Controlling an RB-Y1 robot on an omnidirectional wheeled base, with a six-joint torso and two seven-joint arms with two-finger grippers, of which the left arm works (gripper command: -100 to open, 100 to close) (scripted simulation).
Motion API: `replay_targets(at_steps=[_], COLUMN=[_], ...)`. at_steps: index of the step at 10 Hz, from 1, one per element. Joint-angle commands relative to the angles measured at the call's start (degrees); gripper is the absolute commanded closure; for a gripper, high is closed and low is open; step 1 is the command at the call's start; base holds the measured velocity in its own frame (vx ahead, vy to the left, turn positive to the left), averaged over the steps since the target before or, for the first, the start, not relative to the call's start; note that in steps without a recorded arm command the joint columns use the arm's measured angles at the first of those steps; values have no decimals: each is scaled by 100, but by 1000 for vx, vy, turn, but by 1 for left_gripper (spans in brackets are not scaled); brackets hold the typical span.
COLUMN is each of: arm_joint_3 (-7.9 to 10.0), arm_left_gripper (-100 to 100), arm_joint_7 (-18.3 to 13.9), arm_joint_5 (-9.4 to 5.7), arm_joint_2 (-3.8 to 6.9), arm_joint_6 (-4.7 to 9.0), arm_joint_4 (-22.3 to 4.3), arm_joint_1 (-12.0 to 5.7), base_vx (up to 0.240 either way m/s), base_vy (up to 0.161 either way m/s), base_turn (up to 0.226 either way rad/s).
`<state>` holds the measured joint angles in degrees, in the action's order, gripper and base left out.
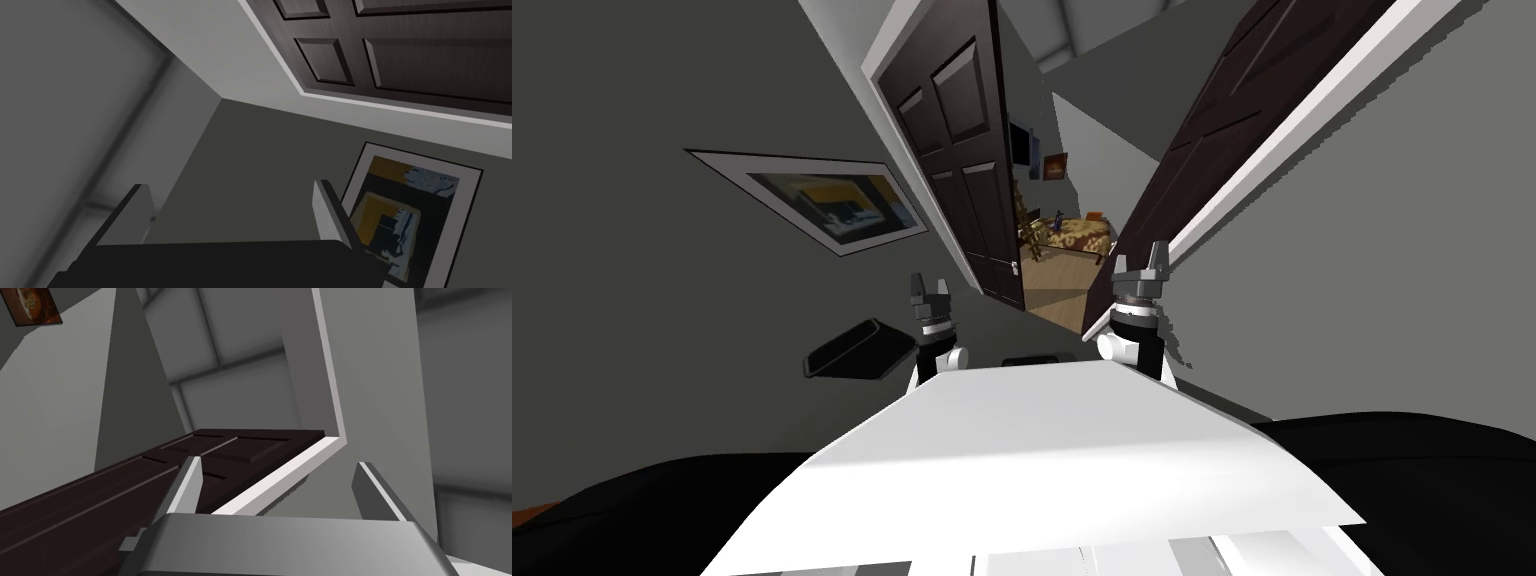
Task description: Push the door open
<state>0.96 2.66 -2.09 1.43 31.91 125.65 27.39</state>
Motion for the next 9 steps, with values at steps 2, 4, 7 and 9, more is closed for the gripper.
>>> replay_targets(at_steps=[2, 4, 7, 9], arm_joint_3=[-112, -169, -264, -332], arm_left_gripper=[-100, -100, -100, -100], arm_joint_7=[-8, -22, -45, -61], arm_joint_5=[33, 45, 64, 78], arm_joint_2=[43, 83, 139, 173], arm_joint_6=[73, 110, 171, 215], arm_joint_4=[-346, -580, -974, -1255], arm_joint_1=[-63, -117, -206, -271], base_vx=[126, 88, 91, 90], base_vy=[43, 39, 35, 45], base_turn=[-72, -54, -70, -70])
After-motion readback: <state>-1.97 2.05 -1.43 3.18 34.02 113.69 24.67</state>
